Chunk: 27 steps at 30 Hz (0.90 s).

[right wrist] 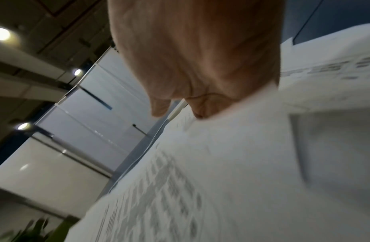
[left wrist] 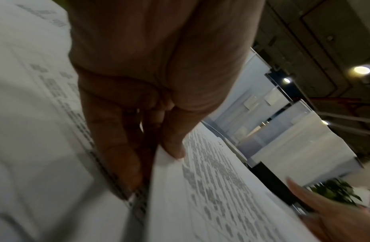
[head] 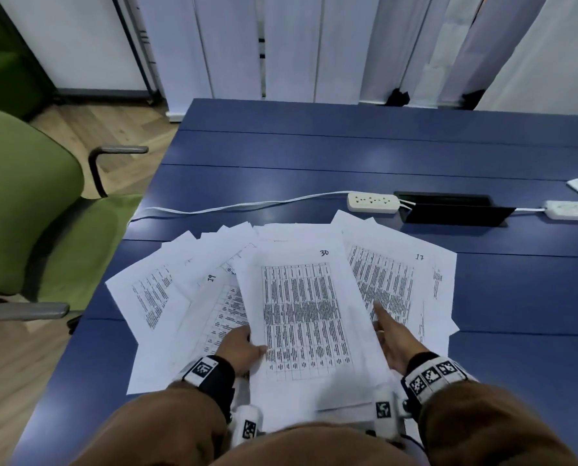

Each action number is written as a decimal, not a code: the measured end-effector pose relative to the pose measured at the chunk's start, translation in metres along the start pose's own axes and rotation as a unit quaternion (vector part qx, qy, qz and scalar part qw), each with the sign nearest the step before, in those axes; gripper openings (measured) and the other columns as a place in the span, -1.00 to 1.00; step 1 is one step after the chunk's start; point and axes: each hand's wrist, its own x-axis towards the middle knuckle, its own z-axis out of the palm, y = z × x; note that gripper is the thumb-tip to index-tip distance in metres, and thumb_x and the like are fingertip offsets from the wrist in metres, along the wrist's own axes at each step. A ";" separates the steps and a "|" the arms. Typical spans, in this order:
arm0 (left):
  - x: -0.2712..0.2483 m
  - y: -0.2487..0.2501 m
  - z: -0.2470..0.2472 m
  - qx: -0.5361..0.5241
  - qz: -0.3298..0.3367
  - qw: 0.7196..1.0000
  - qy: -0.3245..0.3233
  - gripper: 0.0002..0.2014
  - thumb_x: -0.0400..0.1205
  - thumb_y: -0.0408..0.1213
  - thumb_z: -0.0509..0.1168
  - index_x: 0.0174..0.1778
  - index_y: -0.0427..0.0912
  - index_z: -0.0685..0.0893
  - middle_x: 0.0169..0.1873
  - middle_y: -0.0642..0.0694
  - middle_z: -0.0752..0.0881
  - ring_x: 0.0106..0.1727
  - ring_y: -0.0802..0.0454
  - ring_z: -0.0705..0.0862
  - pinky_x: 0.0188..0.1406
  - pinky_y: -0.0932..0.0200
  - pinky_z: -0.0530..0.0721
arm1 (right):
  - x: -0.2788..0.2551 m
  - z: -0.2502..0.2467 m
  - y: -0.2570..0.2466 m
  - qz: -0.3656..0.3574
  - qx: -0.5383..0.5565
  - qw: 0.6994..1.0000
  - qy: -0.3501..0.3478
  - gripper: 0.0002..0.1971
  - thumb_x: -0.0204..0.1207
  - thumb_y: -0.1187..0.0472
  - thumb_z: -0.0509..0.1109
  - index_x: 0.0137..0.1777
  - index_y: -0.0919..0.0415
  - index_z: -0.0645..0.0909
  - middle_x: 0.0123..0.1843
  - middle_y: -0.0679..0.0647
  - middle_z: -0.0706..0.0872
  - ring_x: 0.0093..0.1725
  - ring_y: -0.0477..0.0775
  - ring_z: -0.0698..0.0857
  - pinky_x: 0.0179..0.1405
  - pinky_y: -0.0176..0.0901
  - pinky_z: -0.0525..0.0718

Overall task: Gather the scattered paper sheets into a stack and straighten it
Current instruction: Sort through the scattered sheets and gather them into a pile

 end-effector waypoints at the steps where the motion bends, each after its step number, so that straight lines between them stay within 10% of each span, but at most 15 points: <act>1: -0.002 0.002 0.002 -0.004 0.004 1.000 -0.027 -0.79 0.62 -0.32 0.39 0.16 -0.20 0.67 0.06 -0.19 0.79 -0.03 -0.10 0.73 0.07 0.03 0.70 | 0.002 0.003 -0.004 -0.015 -0.041 0.999 -0.009 -0.32 0.46 -0.36 0.32 0.25 0.26 0.64 0.15 0.15 0.76 0.13 0.20 0.73 0.18 0.08 0.66; 3: -0.007 0.011 0.004 -0.004 -0.001 0.995 -0.095 -0.98 0.69 -0.31 0.30 -0.04 -0.16 0.59 -0.22 -0.20 0.75 -0.25 -0.13 0.73 -0.14 -0.04 0.77 | 0.002 0.012 -0.006 -0.057 -0.128 0.990 -0.022 -0.22 0.43 -0.15 0.50 0.53 0.28 0.39 0.38 0.15 0.62 0.39 0.25 0.55 0.39 0.08 0.50; 5: -0.005 0.013 0.000 0.034 0.002 0.993 -0.112 -0.79 0.75 -0.25 0.20 -0.23 -0.11 0.51 -0.35 -0.14 0.64 -0.32 -0.07 0.64 -0.18 0.03 0.66 | 0.009 0.019 -0.003 -0.092 -0.179 0.979 0.030 -0.34 0.42 0.17 0.57 0.46 0.38 0.44 0.20 0.23 0.70 0.20 0.26 0.64 0.09 -0.04 0.62; 8: 0.001 0.003 -0.028 0.056 -0.001 0.997 0.061 -0.93 0.67 -0.16 0.32 0.00 -0.03 0.68 0.07 -0.13 0.71 0.00 -0.03 0.64 0.11 0.07 0.59 | 0.010 0.016 -0.011 -0.122 -0.233 0.958 0.117 -0.52 0.41 0.32 0.57 0.31 0.41 0.55 0.01 0.26 0.72 0.00 0.26 0.70 -0.17 -0.09 0.67; 11: 0.002 -0.030 -0.063 0.079 -0.111 0.964 0.229 -0.28 0.45 0.01 0.53 0.49 -0.06 0.42 0.43 -0.23 0.44 0.40 -0.30 0.41 0.32 -0.22 0.45 | 0.013 -0.003 -0.023 -0.131 -0.247 0.953 0.121 -0.57 0.38 0.36 0.58 0.20 0.47 0.54 -0.16 0.23 0.66 -0.18 0.21 0.67 -0.36 -0.18 0.60; 17: 0.016 -0.088 -0.092 0.034 -0.091 0.983 0.158 -0.52 0.47 -0.48 0.46 0.30 -0.22 0.54 0.07 -0.30 0.69 0.14 -0.27 0.65 0.00 0.09 0.55 | 0.008 -0.013 -0.041 -0.138 -0.293 0.946 0.021 -0.58 0.32 0.29 0.63 0.10 0.41 0.56 -0.08 0.27 0.72 -0.03 0.27 0.69 0.03 0.03 0.67; 21: 0.016 -0.084 -0.099 -0.039 -0.009 0.985 0.167 -0.87 0.56 -0.52 0.39 -0.22 -0.21 0.69 -0.29 -0.17 0.69 -0.12 -0.11 0.62 -0.14 0.13 0.48 | -0.004 0.003 -0.047 -0.142 -0.339 0.930 -0.015 -0.66 0.38 0.32 0.58 0.03 0.23 0.48 -0.07 0.13 0.67 -0.08 0.11 0.66 -0.28 -0.24 0.59; 27: 0.025 -0.050 -0.100 -0.199 0.045 0.971 0.123 -0.72 0.65 -0.63 0.16 -0.10 -0.21 0.68 -0.22 -0.15 0.69 -0.19 -0.07 0.56 -0.40 0.24 0.49 | 0.000 0.024 -0.049 -0.174 -0.393 0.900 -0.077 -0.21 0.29 0.30 0.62 0.51 0.18 0.35 0.21 0.14 0.64 0.14 0.15 0.66 0.06 -0.05 0.70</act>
